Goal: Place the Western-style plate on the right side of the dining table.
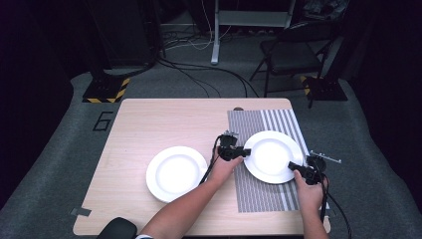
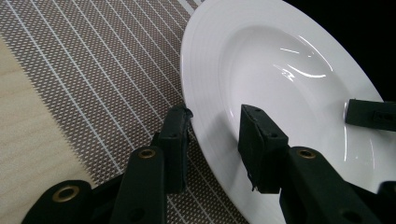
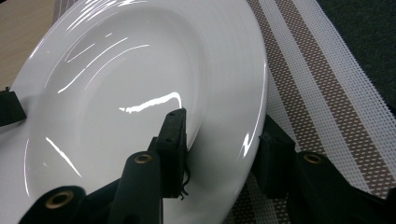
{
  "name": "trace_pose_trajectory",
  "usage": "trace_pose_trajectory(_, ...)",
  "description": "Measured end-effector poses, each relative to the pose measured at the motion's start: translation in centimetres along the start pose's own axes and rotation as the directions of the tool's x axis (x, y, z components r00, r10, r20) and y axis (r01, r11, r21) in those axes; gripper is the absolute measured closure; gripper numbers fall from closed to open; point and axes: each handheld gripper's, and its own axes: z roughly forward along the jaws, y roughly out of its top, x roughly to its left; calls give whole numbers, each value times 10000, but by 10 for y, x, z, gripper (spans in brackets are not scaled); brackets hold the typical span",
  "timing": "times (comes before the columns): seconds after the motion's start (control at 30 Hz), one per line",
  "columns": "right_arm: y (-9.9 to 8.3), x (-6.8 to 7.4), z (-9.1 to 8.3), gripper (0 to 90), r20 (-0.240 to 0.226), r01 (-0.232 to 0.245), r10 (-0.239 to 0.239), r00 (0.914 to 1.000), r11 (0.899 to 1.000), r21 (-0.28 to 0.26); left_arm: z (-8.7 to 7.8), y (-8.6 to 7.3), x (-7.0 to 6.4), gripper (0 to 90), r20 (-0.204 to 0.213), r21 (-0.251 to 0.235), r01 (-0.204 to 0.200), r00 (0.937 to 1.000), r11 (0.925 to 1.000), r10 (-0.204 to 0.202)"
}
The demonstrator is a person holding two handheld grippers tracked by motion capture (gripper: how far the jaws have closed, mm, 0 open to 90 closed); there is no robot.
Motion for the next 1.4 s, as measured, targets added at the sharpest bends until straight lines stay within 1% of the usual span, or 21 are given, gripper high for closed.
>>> trace_pose_trajectory(0.17,1,-1,3,596,-11,32,-31,10000,10000,19,2,0,1,632,-50,-20,-49,10000,10000,49)
trace_pose_trajectory(0.3,1,-2,4,593,-83,-30,30,10000,10000,44,2,0,1,630,-22,19,10,10000,10000,-10)
trace_pose_trajectory(0.33,1,-3,5,592,-41,-40,40,10000,10000,32,3,2,1,630,-57,-11,-83,9999,10000,83)
trace_pose_trajectory(0.37,1,-3,6,591,-45,-21,21,10000,10000,10,3,2,1,631,-57,-11,-83,9999,10000,83)
trace_pose_trajectory(0.47,2,-5,7,587,-13,-13,13,10000,10000,24,5,3,-2,629,-109,-1,-64,9999,10000,64)
trace_pose_trajectory(0.53,2,-6,7,584,-13,-42,42,10000,10000,66,5,2,-1,624,-85,72,-209,9997,9998,210)
trace_pose_trajectory(0.6,1,-6,7,583,-16,-23,23,10000,10000,55,5,2,-2,623,-90,46,-149,9998,9999,149)
trace_pose_trajectory(0.63,1,-6,7,583,1,-12,12,10000,10000,35,5,2,-2,620,-154,72,-237,9996,9997,238)
trace_pose_trajectory(0.7,1,-5,7,581,28,-10,10,10000,10000,32,5,2,-3,612,-193,69,-255,9995,9997,256)
trace_pose_trajectory(0.73,1,-5,7,577,56,30,-30,10000,10000,67,6,1,-4,603,-261,66,-359,9990,9993,361)
trace_pose_trajectory(0.9,-1,-6,8,569,10,82,-82,10000,9999,75,6,2,-4,593,-256,78,-434,9987,9990,436)
trace_pose_trajectory(0.97,-1,-5,8,561,101,199,-200,9998,9998,80,6,2,-4,593,-259,88,-428,9987,9990,430)
trace_pose_trajectory(1.03,-1,-3,8,556,231,203,-206,9995,9997,143,6,2,-4,591,-232,95,-414,9989,9991,416)
trace_pose_trajectory(1.1,-1,-3,8,554,238,238,-241,9994,9996,132,6,2,-4,583,-232,97,-418,9988,9991,420)
trace_pose_trajectory(1.17,-1,-3,7,537,229,359,-362,9991,9993,135,3,3,-4,562,-192,-109,-399,9990,9991,397)
trace_pose_trajectory(1.2,-1,-3,6,519,235,453,-454,9987,9990,61,3,3,-4,553,-192,-109,-399,9990,9991,397)
trace_pose_trajectory(1.23,-1,-2,4,511,279,404,-403,9988,9992,-16,2,4,-4,543,-178,-200,-357,9992,9992,353)
trace_pose_trajectory(1.27,-2,-2,1,496,290,397,-394,9988,9991,-114,-2,5,-6,536,-269,-278,-385,9989,9989,377)
trace_pose_trajectory(1.33,-2,-2,-1,484,273,360,-356,9990,9992,-155,-4,6,-6,532,-305,-283,-388,9988,9988,379)
trace_pose_trajectory(1.37,-3,-2,-7,457,199,274,-268,9994,9991,-322,-8,7,-6,527,-283,-345,-349,9990,9988,339)
trace_pose_trajectory(1.4,-3,-2,-9,449,156,297,-292,9995,9990,-346,-9,7,-6,520,-298,-375,-385,9989,9986,374)
